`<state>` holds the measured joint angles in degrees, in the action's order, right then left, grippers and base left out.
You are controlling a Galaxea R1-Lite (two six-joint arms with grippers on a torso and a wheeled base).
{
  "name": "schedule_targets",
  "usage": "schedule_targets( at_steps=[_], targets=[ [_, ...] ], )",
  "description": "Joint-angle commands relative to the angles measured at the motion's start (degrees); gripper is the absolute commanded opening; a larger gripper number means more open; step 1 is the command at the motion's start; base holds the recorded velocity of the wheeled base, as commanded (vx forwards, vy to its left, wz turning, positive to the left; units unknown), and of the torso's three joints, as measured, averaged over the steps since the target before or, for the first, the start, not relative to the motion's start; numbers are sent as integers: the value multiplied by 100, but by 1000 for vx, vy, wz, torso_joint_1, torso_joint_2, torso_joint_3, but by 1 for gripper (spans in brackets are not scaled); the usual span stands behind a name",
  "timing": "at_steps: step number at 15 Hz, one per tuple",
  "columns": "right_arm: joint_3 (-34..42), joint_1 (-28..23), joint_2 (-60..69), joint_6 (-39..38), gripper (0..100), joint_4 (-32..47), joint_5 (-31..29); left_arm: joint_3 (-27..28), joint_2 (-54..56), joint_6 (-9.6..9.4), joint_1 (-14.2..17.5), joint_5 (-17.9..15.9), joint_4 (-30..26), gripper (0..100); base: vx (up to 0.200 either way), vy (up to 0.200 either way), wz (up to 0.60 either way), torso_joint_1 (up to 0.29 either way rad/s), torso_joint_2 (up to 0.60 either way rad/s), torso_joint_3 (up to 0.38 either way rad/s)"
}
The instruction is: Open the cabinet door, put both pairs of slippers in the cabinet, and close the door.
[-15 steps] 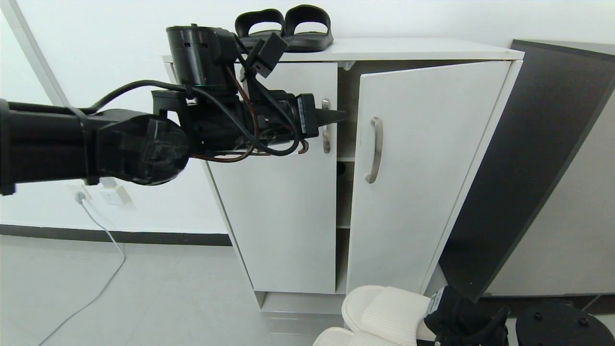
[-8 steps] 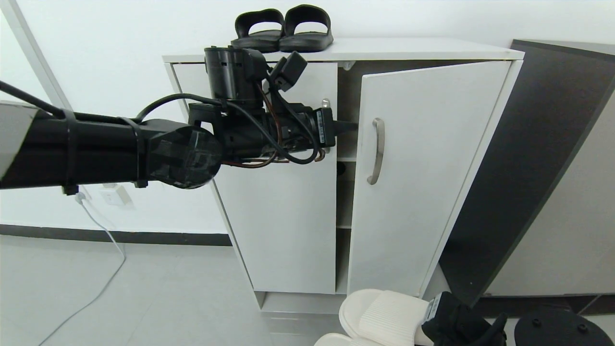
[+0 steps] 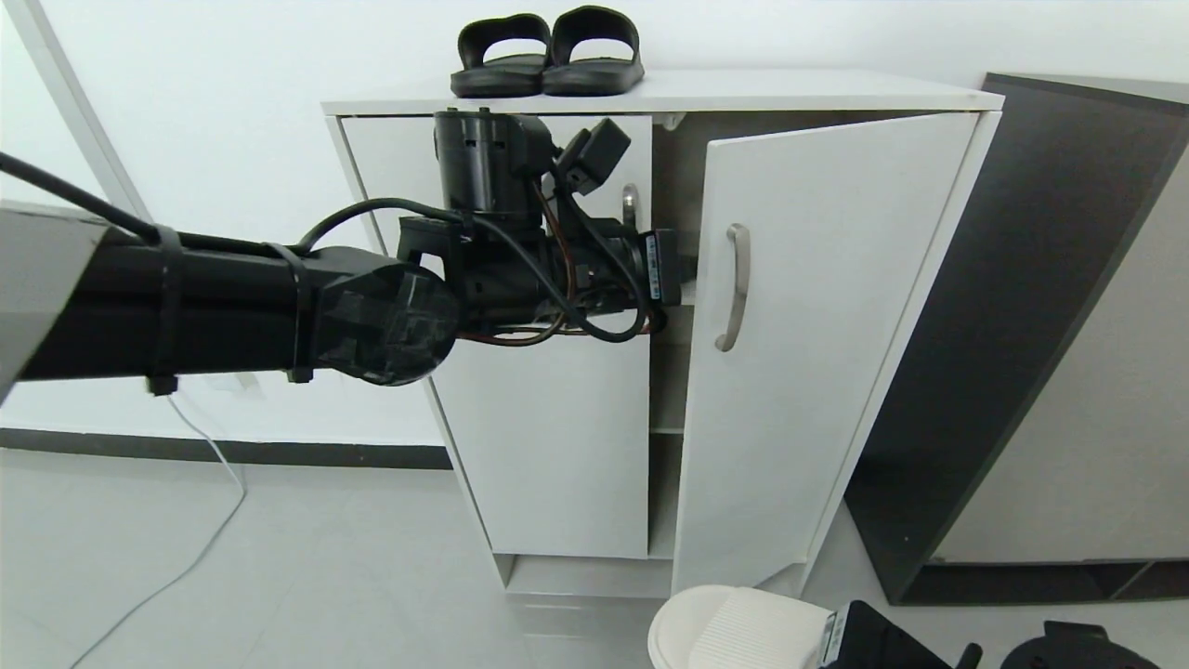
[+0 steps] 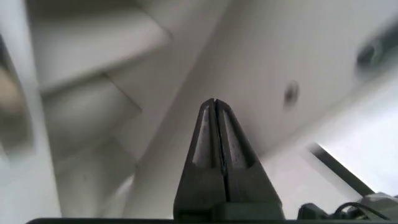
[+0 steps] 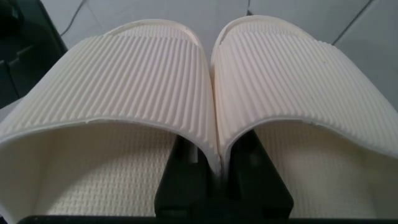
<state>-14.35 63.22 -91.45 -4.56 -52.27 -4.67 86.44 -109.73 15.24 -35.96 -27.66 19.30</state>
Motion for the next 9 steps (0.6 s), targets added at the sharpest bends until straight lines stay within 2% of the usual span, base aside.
schedule_targets(
  at_steps=[1,2,4,5,7,8,9],
  targets=[
    [81,50,5,8,0,-11,1,-681,540,5,-473,-11,434,0,-200,-200,0,-2,2,2],
    [99,103,14,-1,0,-11,10,-857,628,23,-614,-11,628,0,-200,-200,0,-2,7,7],
    [187,226,49,-1,0,-64,1,-954,646,23,-728,-11,751,0,-200,0,0,-2,0,2],
    [187,226,49,-1,0,-160,1,-963,637,23,-658,-11,751,0,-200,0,0,2,7,7],
    [160,208,40,-19,0,-257,1,-971,663,129,-447,-3,751,0,0,0,0,0,0,0],
    [-103,15,-48,-54,0,-239,-87,-1121,857,164,-253,50,768,0,0,0,0,0,0,0],
    [-499,-328,-347,-63,0,-222,-579,-1429,1270,137,-122,261,768,0,0,0,0,0,0,0]
  ],
)
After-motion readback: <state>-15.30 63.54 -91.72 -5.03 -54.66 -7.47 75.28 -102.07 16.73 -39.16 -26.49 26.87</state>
